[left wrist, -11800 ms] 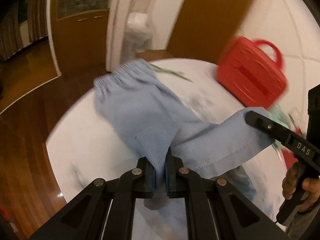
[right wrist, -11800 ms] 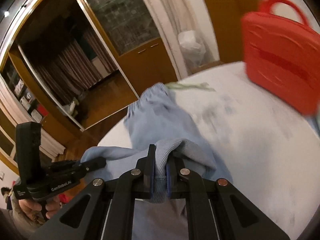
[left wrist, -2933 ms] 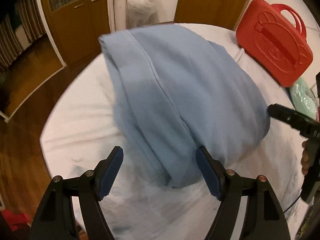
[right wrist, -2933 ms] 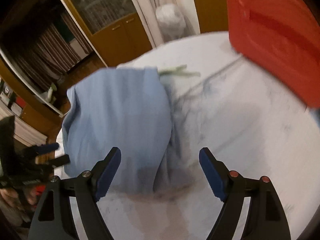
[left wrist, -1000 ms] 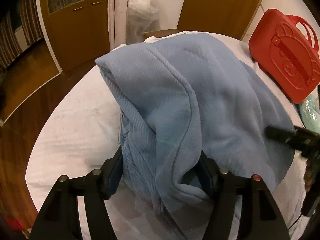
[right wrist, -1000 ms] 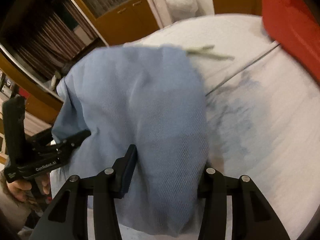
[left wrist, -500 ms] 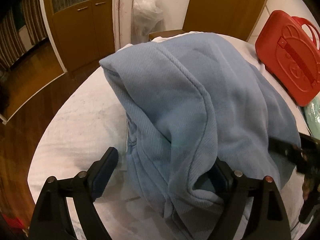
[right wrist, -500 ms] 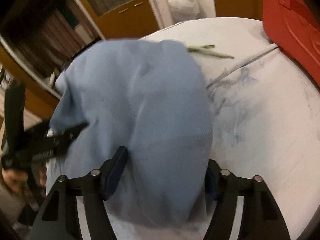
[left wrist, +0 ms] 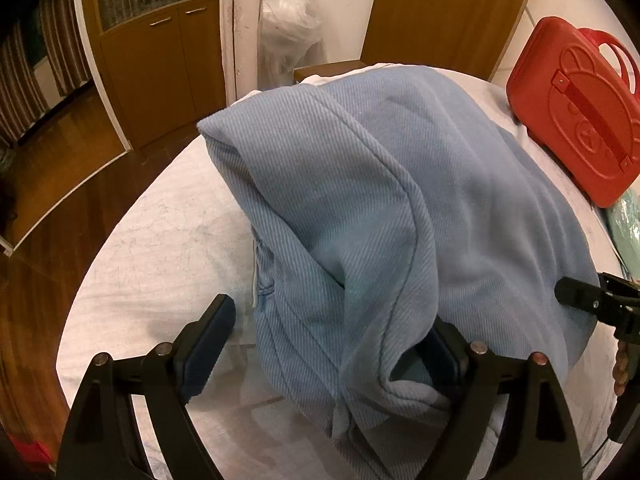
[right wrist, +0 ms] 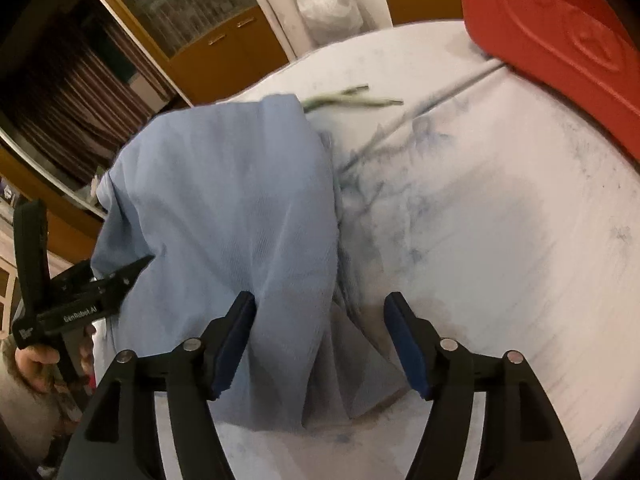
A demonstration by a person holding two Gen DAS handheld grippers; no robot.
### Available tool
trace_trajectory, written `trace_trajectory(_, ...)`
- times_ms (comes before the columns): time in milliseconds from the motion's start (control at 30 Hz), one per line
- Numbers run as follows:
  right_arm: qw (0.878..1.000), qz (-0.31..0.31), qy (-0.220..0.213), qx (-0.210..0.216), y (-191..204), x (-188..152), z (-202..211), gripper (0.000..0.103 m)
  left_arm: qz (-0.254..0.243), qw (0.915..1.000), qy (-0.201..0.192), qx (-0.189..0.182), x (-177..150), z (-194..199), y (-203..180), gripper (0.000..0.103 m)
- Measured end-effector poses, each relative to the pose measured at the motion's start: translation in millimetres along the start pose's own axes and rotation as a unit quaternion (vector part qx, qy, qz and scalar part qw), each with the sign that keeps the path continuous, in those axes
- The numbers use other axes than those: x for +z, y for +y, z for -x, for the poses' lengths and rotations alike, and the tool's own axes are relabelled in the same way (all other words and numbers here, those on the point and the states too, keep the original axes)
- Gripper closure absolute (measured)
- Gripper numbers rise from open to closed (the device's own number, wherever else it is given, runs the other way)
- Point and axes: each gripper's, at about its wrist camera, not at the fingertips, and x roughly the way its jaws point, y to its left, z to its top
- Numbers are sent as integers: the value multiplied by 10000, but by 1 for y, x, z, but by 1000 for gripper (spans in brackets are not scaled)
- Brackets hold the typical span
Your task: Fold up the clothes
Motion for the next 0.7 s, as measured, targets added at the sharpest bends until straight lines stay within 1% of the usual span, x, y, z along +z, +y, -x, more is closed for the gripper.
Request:
trace_trajectory(67,10000,94,-22,-11,5,0,-7,31,-3,10000,2,3,-1,0,0,15)
trace_trajectory(133,9997,231,13,27,14,2,-16,36,0,10000,12,-17,-2,2,1,17)
trace_trajectory(167,9996,280,35,44,18,3,-20,38,3,10000,20,-36,-3,3,1,22)
trace_trajectory(200,9996,285,19,-27,18,4,-21,41,-1,10000,25,-70,-3,4,1,28)
trace_trajectory(233,9995,291,3,-98,17,6,-22,45,-33,9999,17,-162,-4,7,-2,40)
trace_trajectory(267,9995,291,-15,-153,16,7,-22,53,-54,9999,-5,-139,-6,9,-4,43)
trace_trajectory(300,9996,269,-35,-114,14,7,-20,59,-49,9999,-29,-144,-7,8,-5,43)
trace_trajectory(400,9991,404,62,-87,11,9,-21,60,-64,9997,-63,-220,-6,8,-1,42)
trace_trajectory(467,9985,496,206,-74,10,12,-21,60,-77,9998,-50,-198,-4,8,-2,41)
trace_trajectory(533,9987,444,266,-12,6,13,-21,59,-61,9999,-44,-150,-4,9,-3,42)
trace_trajectory(600,9985,451,290,-68,7,14,-22,58,-67,9999,-59,-94,-5,11,-6,46)
trace_trajectory(633,9983,471,304,-125,8,14,-23,58,-96,9999,-70,-61,-6,13,-7,50)
trace_trajectory(667,9979,515,328,-229,12,13,-24,58,-165,9998,-83,-32,-6,14,-10,54)
trace_trajectory(700,9966,630,366,-395,17,11,-25,57,-225,9997,-94,-12,-6,15,-11,55)
